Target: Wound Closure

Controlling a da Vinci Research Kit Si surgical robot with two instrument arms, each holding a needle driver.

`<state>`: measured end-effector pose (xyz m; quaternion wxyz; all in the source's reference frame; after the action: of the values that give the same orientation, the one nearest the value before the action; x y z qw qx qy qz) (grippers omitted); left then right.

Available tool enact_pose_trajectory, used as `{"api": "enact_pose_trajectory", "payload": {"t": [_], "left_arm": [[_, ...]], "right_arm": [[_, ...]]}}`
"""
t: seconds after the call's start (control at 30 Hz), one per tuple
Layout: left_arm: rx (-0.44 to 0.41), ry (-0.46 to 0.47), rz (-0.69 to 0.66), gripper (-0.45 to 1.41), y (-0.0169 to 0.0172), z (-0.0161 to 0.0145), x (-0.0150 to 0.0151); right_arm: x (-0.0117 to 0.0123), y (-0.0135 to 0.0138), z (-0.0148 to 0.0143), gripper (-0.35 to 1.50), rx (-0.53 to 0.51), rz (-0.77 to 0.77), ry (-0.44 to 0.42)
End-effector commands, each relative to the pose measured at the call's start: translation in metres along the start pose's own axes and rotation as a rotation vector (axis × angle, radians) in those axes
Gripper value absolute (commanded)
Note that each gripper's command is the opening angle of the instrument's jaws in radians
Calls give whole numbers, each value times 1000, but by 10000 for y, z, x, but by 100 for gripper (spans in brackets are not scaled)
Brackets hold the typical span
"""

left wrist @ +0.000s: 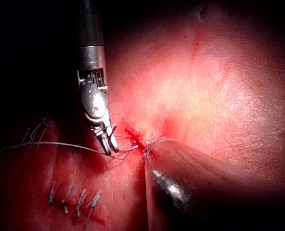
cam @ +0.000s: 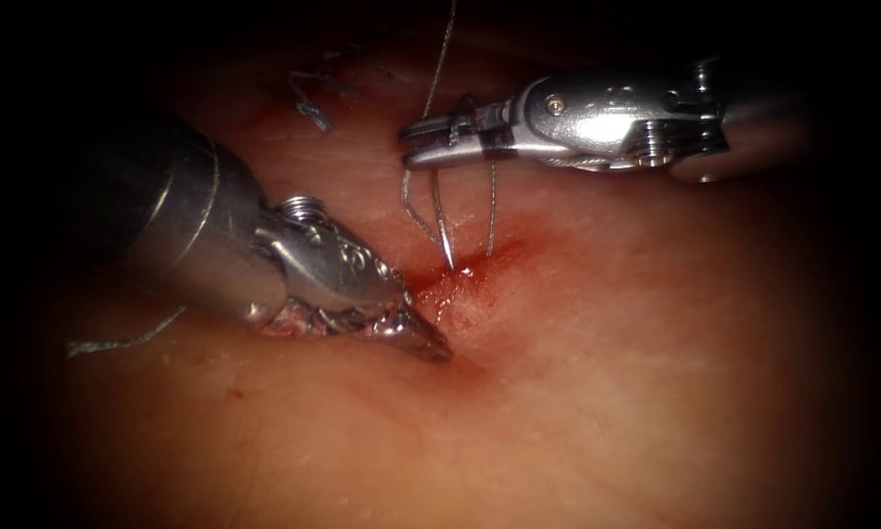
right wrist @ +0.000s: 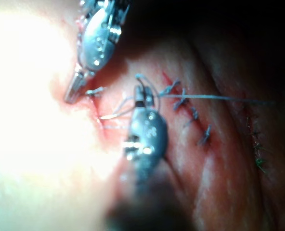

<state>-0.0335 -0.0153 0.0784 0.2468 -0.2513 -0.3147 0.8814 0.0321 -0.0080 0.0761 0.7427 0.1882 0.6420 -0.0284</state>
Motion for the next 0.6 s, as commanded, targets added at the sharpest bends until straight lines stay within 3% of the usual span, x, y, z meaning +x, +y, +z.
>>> {"api": "enact_pose_trajectory", "payload": {"t": [0.03, 0.6], "left_arm": [[-2, 0, 1, -45, 0, 8, -1], [-1, 0, 1, -45, 1, 9, -2]], "right_arm": [[-2, 3, 8, -35, 4, 1, 3], [-2, 13, 5, -35, 0, 29, 4]]}}
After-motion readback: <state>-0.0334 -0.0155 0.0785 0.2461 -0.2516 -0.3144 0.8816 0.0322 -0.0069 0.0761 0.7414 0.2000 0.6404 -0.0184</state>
